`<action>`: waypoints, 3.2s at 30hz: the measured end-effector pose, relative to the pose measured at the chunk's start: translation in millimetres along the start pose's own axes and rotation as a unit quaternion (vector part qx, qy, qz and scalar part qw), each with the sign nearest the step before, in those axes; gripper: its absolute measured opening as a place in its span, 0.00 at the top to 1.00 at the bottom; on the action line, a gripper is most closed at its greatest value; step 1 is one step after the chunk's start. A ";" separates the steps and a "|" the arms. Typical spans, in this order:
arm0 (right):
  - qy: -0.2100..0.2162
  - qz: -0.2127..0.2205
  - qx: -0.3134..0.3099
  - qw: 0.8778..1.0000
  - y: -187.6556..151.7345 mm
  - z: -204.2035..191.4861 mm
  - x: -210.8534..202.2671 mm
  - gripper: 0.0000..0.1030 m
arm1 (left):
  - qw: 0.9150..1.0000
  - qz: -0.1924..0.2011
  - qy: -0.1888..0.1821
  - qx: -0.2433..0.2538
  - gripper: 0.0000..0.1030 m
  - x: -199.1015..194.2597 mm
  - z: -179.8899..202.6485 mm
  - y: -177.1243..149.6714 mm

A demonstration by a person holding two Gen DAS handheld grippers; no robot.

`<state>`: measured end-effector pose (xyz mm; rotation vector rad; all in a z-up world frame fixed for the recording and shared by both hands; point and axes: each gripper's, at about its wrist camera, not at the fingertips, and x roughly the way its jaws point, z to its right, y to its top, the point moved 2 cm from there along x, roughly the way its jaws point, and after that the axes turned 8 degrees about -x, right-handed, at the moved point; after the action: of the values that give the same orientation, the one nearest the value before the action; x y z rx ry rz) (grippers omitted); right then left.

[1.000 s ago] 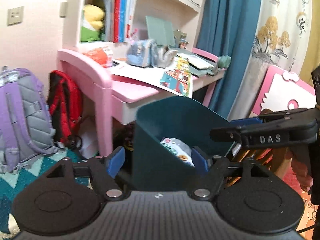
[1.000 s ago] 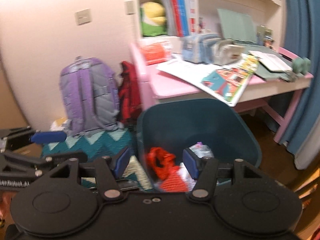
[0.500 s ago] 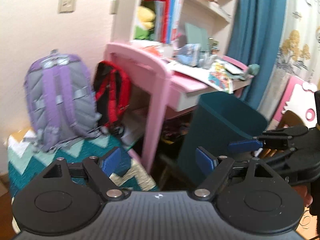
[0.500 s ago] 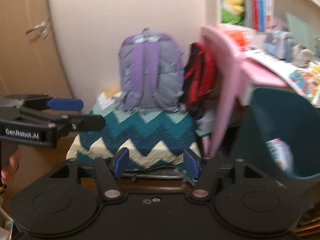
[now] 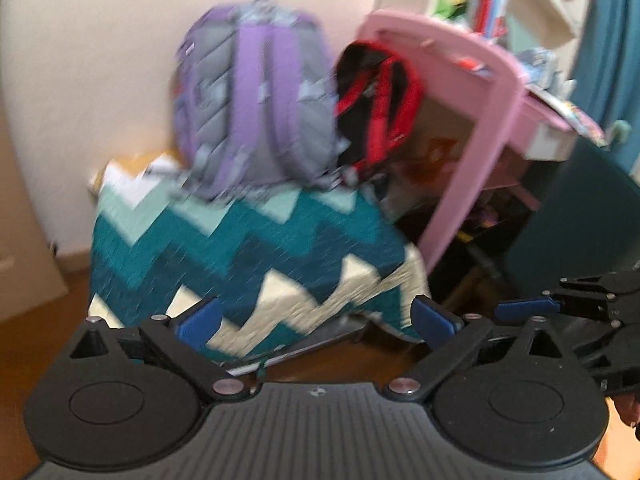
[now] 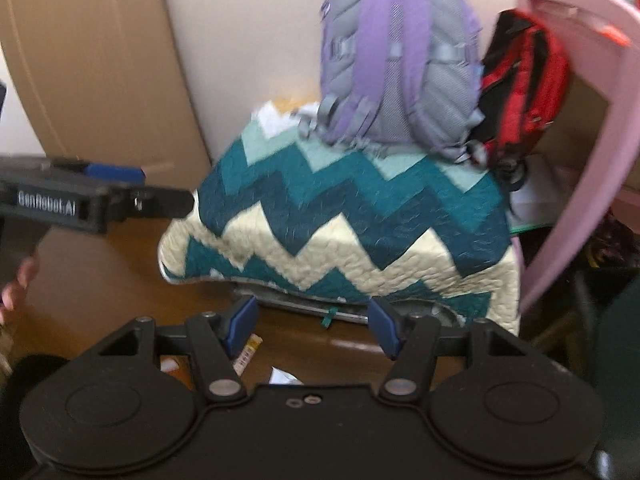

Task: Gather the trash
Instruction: 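Move both open tools from the bin down toward the remaining floor trash, then close the left tool on the oat-latte snack stick while the right tool grips the red wrapper, then lift the snack stick and red wrapper and carry them over the teal bin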

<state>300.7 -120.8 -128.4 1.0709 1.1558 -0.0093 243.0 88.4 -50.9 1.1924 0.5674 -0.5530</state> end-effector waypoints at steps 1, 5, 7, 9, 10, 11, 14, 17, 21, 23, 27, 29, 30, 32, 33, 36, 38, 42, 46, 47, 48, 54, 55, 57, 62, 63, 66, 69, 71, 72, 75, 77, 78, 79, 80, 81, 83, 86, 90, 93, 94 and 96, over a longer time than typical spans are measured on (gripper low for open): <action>0.004 -0.006 -0.004 1.000 -3.6 -3.7 15.0 0.41 | 1.000 -0.003 0.007 -0.007 0.02 8.3 -12.0 -5.3; 0.014 -0.046 0.005 0.999 -19.5 -7.9 76.7 0.41 | 0.999 -0.026 0.024 -0.029 0.02 46.8 -58.9 -29.0; 0.015 -0.070 0.021 0.997 -28.4 -6.5 110.5 0.41 | 0.998 -0.044 0.030 -0.041 0.02 67.0 -79.9 -41.2; 0.012 -0.092 0.040 0.995 -39.3 -2.6 142.0 0.41 | 0.995 -0.076 0.041 -0.049 0.02 90.5 -96.8 -54.4; 0.014 -0.100 0.049 0.994 -44.5 -0.3 155.0 0.41 | 0.993 -0.091 0.048 -0.052 0.02 103.8 -106.0 -62.3; 0.013 -0.109 0.057 0.992 -50.3 1.4 169.1 0.41 | 0.992 -0.099 0.053 -0.053 0.02 112.9 -112.7 -68.0; 0.011 -0.136 0.070 0.988 -69.4 9.4 210.4 0.41 | 0.987 -0.133 0.069 -0.065 0.02 147.0 -138.7 -89.6; 0.016 -0.170 0.067 0.983 -89.7 16.6 247.1 0.41 | 0.980 -0.167 0.079 -0.072 0.02 181.8 -162.1 -115.8; 0.017 -0.221 0.062 0.973 -123.2 27.6 292.5 0.41 | 0.970 -0.216 0.096 -0.061 0.02 223.7 -183.7 -149.5; 0.012 -0.246 0.062 0.967 -140.4 33.1 312.6 0.41 | 0.965 -0.237 0.096 -0.061 0.02 243.3 -192.3 -160.4; 0.014 -0.289 0.050 0.956 -167.8 36.0 346.2 0.41 | 0.959 -0.259 0.100 -0.049 0.02 275.9 -205.2 -179.8; 0.016 -0.301 0.032 0.953 -176.4 34.9 357.9 0.41 | 0.954 -0.275 0.102 -0.056 0.02 293.9 -214.7 -193.7; 0.015 -0.308 0.023 0.951 -182.0 34.6 365.3 0.41 | 0.953 -0.280 0.102 -0.060 0.02 300.6 -218.8 -199.3; 0.020 -0.321 0.014 0.947 -189.8 35.1 381.0 0.41 | 0.949 -0.290 0.103 -0.070 0.02 316.3 -230.5 -213.7; 0.026 -0.326 0.012 0.945 -193.9 35.7 387.5 0.41 | 0.948 -0.293 0.103 -0.072 0.02 322.8 -235.0 -219.0; 0.041 -0.338 0.011 0.940 -205.9 38.1 407.1 0.41 | 0.941 -0.308 0.112 -0.080 0.03 344.7 -249.7 -238.6; 0.045 -0.349 0.008 0.936 -214.0 41.4 419.0 0.41 | 0.937 -0.317 0.117 -0.087 0.03 358.1 -259.5 -251.4; 0.045 -0.366 -0.005 0.929 -226.5 48.5 435.4 0.41 | 0.932 -0.331 0.123 -0.087 0.03 376.9 -269.1 -272.7; 0.047 -0.382 -0.008 0.923 -240.0 54.7 449.8 0.41 | 0.924 -0.346 0.127 -0.096 0.03 391.8 -277.0 -292.7; 0.049 -0.386 -0.009 0.921 -243.0 55.4 452.4 0.41 | 0.923 -0.350 0.129 -0.099 0.03 395.4 -279.5 -297.1; 0.050 -0.389 -0.010 0.920 -246.3 55.1 455.2 0.41 | 0.921 -0.352 0.130 -0.103 0.06 398.5 -281.8 -300.6; 0.057 -0.395 -0.020 0.917 -255.9 50.9 463.0 0.42 | 0.920 -0.353 0.136 -0.103 0.20 411.6 -290.2 -313.3; 0.057 -0.394 -0.021 0.917 -257.3 50.0 464.1 0.42 | 0.920 -0.353 0.135 -0.101 0.28 413.3 -291.0 -314.8; 0.057 -0.395 -0.022 0.916 -259.9 50.0 466.1 0.42 | 0.921 -0.354 0.133 -0.095 0.36 416.2 -291.2 -317.6; 0.053 -0.393 -0.029 0.917 -260.1 44.2 468.6 0.44 | 0.926 -0.343 0.134 -0.077 0.45 426.6 -288.7 -317.7; 0.054 -0.393 -0.030 0.917 -260.1 43.0 468.4 0.46 | 0.927 -0.342 0.134 -0.075 0.45 427.2 -287.9 -317.2; 0.050 -0.399 -0.037 0.915 -262.3 43.0 468.9 0.67 | 0.930 -0.333 0.140 -0.072 0.52 426.9 -286.2 -316.1; 0.046 -0.398 -0.036 0.916 -262.0 42.0 468.8 0.68 | 0.930 -0.326 0.152 -0.069 0.67 425.6 -285.4 -315.7; 0.044 -0.398 -0.036 0.915 -261.4 40.7 468.8 0.69 | 0.931 -0.323 0.153 -0.072 0.78 424.5 -284.0 -314.8; 0.042 -0.398 -0.037 0.916 -260.5 39.1 468.6 0.69 | 0.931 -0.323 0.151 -0.075 0.79 424.6 -283.7 -315.6; 0.037 -0.396 -0.035 0.917 -252.4 37.2 465.9 0.69 | 0.931 -0.325 0.149 -0.075 0.81 421.4 -281.6 -316.6; 0.032 -0.392 -0.029 0.919 -245.8 37.5 462.5 0.70 | 0.930 -0.329 0.140 -0.085 0.81 420.5 -282.3 -316.8; 0.030 -0.388 -0.024 0.921 -241.7 38.0 460.3 0.70 | 0.930 -0.328 0.138 -0.089 0.81 420.3 -284.7 -318.9; 0.027 -0.383 -0.019 0.923 -236.8 38.7 457.4 0.71 | 0.931 -0.326 0.136 -0.092 0.82 418.6 -284.7 -317.9; 0.024 -0.379 -0.012 0.925 -231.5 38.9 454.4 0.71 | 0.931 -0.325 0.132 -0.097 0.82 416.8 -285.2 -316.5; 0.023 -0.374 -0.007 0.927 -226.9 38.7 451.4 0.71 | 0.932 -0.322 0.131 -0.101 0.82 414.2 -285.7 -314.6; 0.020 -0.359 0.001 0.933 -212.7 36.4 442.3 0.71 | 0.934 -0.318 0.125 -0.106 0.82 408.6 -286.1 -310.0; 0.019 -0.342 0.009 0.940 -193.4 30.4 426.5 0.71 | 0.941 -0.301 0.110 -0.108 0.82 397.1 -283.2 -299.0; 0.015 -0.315 0.019 0.949 -165.1 23.9 396.6 0.72 | 0.950 -0.281 0.081 -0.109 0.82 375.9 -271.9 -277.5; 0.011 -0.295 0.024 0.955 -142.1 18.6 370.1 0.72 | 0.957 -0.265 0.053 -0.104 0.82 353.2 -258.0 -258.6; 0.009 -0.288 0.029 0.957 -136.1 18.5 359.4 0.72 | 0.960 -0.260 0.041 -0.101 0.82 344.0 -252.9 -250.2; 0.006 -0.269 0.039 0.962 -120.4 17.1 334.9 0.72 | 0.963 -0.251 0.030 -0.094 0.82 330.7 -241.9 -232.1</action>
<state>405.9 -31.2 -456.7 0.7952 1.4382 -0.4784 303.8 223.8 -497.8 0.8832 0.9636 -0.8725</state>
